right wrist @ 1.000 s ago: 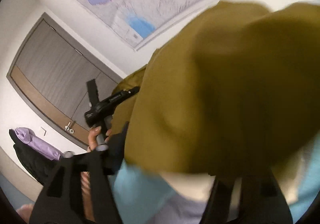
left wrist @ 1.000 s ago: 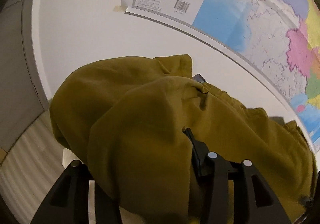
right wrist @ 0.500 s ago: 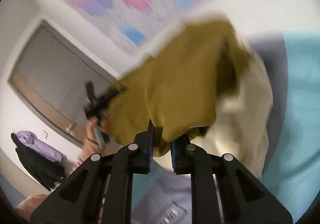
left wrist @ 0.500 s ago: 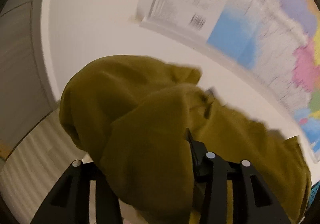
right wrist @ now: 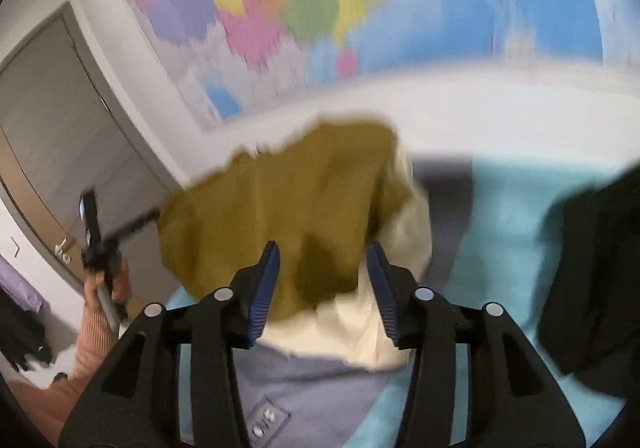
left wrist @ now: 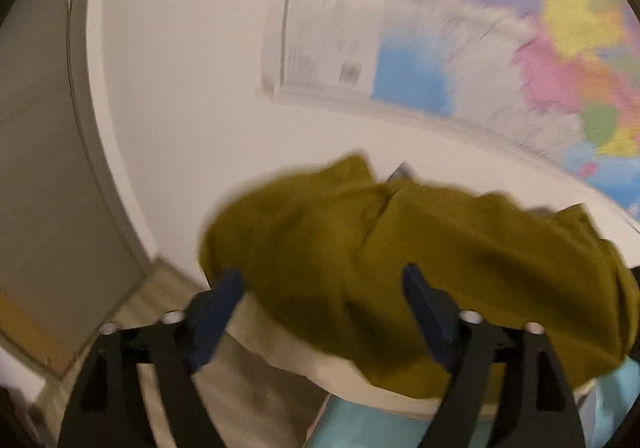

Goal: Fold large clothes
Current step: 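Lower the olive jacket bundle onto the cream folded clothes with both grippers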

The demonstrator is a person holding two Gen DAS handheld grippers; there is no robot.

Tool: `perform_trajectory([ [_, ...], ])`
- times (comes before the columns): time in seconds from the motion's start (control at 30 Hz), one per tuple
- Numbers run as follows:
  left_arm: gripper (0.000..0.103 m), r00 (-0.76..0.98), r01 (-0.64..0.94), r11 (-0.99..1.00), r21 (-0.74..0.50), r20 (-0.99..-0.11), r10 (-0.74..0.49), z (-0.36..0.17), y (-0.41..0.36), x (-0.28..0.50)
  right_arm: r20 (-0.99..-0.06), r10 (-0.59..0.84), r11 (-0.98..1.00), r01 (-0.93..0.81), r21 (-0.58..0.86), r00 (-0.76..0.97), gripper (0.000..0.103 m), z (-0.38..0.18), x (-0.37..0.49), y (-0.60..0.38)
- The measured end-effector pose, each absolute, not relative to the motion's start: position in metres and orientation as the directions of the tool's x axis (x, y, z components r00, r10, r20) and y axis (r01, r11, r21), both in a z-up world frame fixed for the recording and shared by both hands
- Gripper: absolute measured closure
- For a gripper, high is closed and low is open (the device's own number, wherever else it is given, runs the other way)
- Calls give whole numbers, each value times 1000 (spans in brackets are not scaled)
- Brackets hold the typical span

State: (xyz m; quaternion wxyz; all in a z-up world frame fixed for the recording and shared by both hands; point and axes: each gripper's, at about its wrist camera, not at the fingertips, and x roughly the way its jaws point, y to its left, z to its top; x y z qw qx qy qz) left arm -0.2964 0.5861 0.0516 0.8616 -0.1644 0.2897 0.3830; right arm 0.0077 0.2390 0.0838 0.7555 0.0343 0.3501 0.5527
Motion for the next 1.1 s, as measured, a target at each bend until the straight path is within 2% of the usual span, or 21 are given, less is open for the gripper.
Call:
perform_trajectory([
  [0.13,20,628,-661,749,-47,-581,518,69,549,-282,-448,882,335,-862,381,145,51,113,8,276],
  [0.2,20,678,-591,802,-85,-591,438,66,533,-263,-456,879,334,-862,382,139,50,107,15,300],
  [0.27,20,698,-545,832,-102,-605,383,55,520,-245,-503,859,329,-856,399,96,53,92,22,327],
  [0.4,20,702,-474,873,-118,-649,293,20,497,-213,-619,783,387,-824,413,57,59,27,28,328],
  [0.47,18,676,-475,877,-78,-670,306,3,488,-204,-631,776,392,-800,454,22,60,3,29,317],
  [0.57,18,658,-492,870,-31,-668,347,-6,479,-202,-636,771,402,-801,444,35,62,9,28,308],
  [0.73,18,683,-506,860,-67,-639,352,9,472,-207,-589,805,376,-833,406,76,51,40,19,299],
  [0.93,18,719,-467,883,-39,-599,353,20,443,-199,-525,847,287,-901,325,81,48,72,-10,309],
  [1.0,18,712,-462,886,-24,-606,355,13,435,-190,-549,833,275,-913,301,70,47,70,-15,321],
  [1.1,18,689,-466,884,-40,-643,334,-3,433,-178,-642,766,301,-891,340,14,49,43,-6,337],
])
